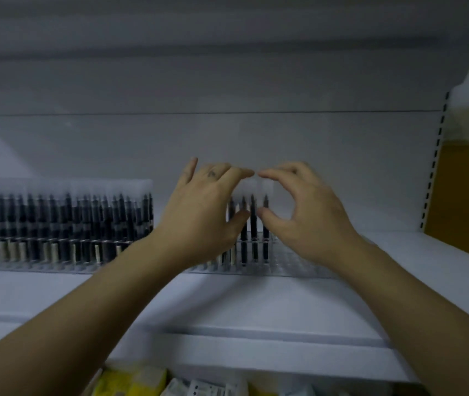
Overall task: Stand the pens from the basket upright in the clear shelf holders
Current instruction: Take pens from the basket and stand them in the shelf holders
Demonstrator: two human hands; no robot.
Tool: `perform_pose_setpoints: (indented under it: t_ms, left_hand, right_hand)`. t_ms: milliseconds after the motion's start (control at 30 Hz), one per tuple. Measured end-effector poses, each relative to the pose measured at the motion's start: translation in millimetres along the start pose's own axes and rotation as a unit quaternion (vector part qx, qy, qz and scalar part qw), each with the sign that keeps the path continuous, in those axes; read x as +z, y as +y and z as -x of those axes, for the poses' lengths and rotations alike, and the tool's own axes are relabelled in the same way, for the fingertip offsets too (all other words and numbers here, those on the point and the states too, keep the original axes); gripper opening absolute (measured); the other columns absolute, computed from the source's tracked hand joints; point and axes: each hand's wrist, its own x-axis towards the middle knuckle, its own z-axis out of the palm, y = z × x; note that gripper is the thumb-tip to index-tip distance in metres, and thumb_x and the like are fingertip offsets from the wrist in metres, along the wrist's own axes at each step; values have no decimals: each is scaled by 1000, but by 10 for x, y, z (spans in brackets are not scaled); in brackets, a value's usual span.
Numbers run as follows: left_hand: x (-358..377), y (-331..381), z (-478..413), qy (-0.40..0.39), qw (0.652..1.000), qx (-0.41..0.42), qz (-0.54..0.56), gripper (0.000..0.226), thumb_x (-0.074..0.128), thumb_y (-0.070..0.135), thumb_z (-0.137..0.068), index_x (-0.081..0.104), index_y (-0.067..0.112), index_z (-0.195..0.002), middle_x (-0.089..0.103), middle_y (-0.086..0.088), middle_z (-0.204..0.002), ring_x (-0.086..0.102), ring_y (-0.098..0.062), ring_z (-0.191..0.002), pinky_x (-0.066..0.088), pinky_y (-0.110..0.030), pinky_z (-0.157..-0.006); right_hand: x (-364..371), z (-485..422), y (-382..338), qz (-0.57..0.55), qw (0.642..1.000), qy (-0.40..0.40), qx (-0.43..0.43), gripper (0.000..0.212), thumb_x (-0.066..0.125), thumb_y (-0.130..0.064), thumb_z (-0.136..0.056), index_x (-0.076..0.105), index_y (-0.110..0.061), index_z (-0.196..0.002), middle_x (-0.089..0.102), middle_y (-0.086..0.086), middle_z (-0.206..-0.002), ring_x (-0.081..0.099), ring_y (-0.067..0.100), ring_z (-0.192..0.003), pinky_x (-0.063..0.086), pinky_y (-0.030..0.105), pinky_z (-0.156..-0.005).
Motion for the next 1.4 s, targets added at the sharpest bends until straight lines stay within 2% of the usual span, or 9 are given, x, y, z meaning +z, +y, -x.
perform_pose_setpoints:
  t_ms: [233, 467, 700, 833, 967, 1067, 1233, 1333, 1400]
  left_hand:
    - [-349, 32, 887, 16, 997, 8, 78, 51, 60, 37, -86, 50, 23, -134, 53, 3, -135, 46, -16, -124, 32, -26, -101]
    - [-325, 34, 2106, 6, 993, -39, 110, 41, 60, 34, -87, 57, 18, -125, 59, 2, -120, 50, -16, -113, 38, -23, -92]
    - [313, -9, 3175, -162, 962, -166, 143, 49, 65, 38, -87, 52, 22, -132, 57, 2, -126, 53, -21, -117, 45, -37, -93]
    - [864, 40, 3679, -272, 916, -244, 165, 50, 63, 44, -87, 51, 24, -132, 55, 3, -131, 49, -19, -121, 43, -34, -94]
    - [1403, 116, 4157, -349, 861, -310, 202, 52, 61, 46, -89, 49, 23, -134, 53, 2, -136, 47, -20, -125, 42, -38, -99]
    - [1703, 192, 4553, -385, 805, -392, 223, 51, 65, 42, -86, 53, 22, -131, 55, 0, -134, 50, -20, -122, 43, -35, -100]
    - [1942, 278, 5457, -511, 654, -498, 253, 42, 65, 32, -89, 56, 9, -123, 62, -11, -118, 59, -28, -109, 50, -35, -91]
    - [2083, 278, 5724, -543, 614, -513, 255, 45, 64, 26, -89, 54, 6, -127, 63, -15, -118, 60, -28, -106, 51, -35, -88]
    - [2187, 265, 5791, -552, 605, -514, 255, 28, 62, 27, -89, 64, 6, -108, 66, -13, -108, 60, -25, -95, 49, -32, -78]
  right_hand:
    - [-106, 720, -659, -6, 1000, -13, -28, 53, 67, -33, -83, 53, -23, -134, 51, -3, -132, 44, 15, -123, 34, 32, -105]
    - [283, 1560, -1128, -87, 995, -11, -56, 41, 70, -24, -80, 63, -16, -119, 59, -1, -113, 54, 15, -107, 44, 28, -92]
    - [1079, 2621, -1131, -106, 955, -260, 95, 47, 68, -34, -84, 55, -27, -129, 52, -8, -125, 47, 12, -118, 33, 18, -92]
    - [1551, 3163, -988, -107, 901, -388, 165, 59, 64, -41, -89, 40, -31, -142, 40, -10, -143, 33, 10, -131, 28, 19, -96]
    - [1969, 3645, -887, -112, 852, -460, 223, 60, 66, -38, -89, 41, -24, -142, 42, -1, -144, 39, 21, -131, 38, 34, -102]
    - [2197, 4019, -867, -109, 815, -514, 245, 59, 67, -35, -88, 45, -19, -140, 46, 3, -139, 45, 24, -127, 43, 38, -99]
    - [2330, 4549, -778, -116, 732, -591, 318, 36, 67, -31, -88, 56, -20, -120, 57, -3, -110, 56, 13, -99, 47, 27, -77]
    - [2387, 4746, -781, -130, 676, -633, 354, 19, 61, -21, -92, 58, -13, -109, 59, 2, -99, 59, 18, -92, 50, 27, -74]
    - [2450, 4828, -808, -128, 653, -656, 356, 16, 59, -18, -93, 58, -15, -109, 58, 1, -100, 57, 18, -93, 51, 32, -79]
